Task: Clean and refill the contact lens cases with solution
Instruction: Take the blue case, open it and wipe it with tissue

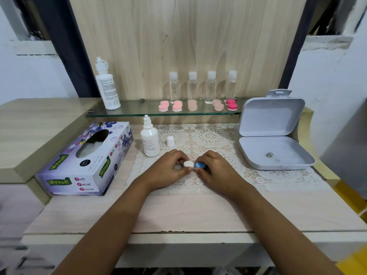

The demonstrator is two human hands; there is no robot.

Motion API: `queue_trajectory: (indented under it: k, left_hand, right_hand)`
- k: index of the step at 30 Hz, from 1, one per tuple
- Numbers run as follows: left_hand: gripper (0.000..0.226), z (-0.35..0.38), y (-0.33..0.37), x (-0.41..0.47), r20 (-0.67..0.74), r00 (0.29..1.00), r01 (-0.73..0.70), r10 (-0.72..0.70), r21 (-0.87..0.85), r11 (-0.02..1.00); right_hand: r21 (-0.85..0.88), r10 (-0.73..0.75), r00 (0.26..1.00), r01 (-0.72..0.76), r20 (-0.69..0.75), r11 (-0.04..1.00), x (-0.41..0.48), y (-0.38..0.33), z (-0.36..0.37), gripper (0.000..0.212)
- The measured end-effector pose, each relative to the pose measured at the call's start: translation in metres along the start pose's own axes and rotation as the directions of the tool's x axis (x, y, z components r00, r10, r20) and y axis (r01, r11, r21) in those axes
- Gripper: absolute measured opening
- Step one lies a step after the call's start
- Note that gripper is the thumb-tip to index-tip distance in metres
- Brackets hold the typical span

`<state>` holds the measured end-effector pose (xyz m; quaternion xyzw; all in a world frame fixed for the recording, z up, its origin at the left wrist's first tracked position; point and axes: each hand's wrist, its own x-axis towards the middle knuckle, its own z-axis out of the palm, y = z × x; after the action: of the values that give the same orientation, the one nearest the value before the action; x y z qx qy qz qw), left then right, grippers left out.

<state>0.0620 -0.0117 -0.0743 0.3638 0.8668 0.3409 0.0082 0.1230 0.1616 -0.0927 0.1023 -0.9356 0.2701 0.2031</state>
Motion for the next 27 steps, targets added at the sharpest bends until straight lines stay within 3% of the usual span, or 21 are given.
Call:
queue_trajectory:
  k: [10,16,27]
  left_hand:
    - [0.021,0.001,0.004,0.004,-0.121,0.987,0.091,-0.105,-0.115,0.989]
    - [0.025,-0.005,0.006,0.017,-0.171,0.974,0.143,-0.146,-0.03,0.989]
    - [0.039,-0.005,0.005,0.039,0.015,0.986,0.161,-0.165,0.154,0.975]
  right_hand:
    - [-0.015,-0.009,1.0,0.009,-0.001,1.0,0.0,-0.001,-0.001,0.018]
    - [-0.02,-0.008,1.0,0.008,-0.003,1.0,0.0,-0.002,-0.001,0.016]
    - [-0.027,0.047,0.997,-0.045,0.056,0.999,0.001,-0.002,-0.001,0.032]
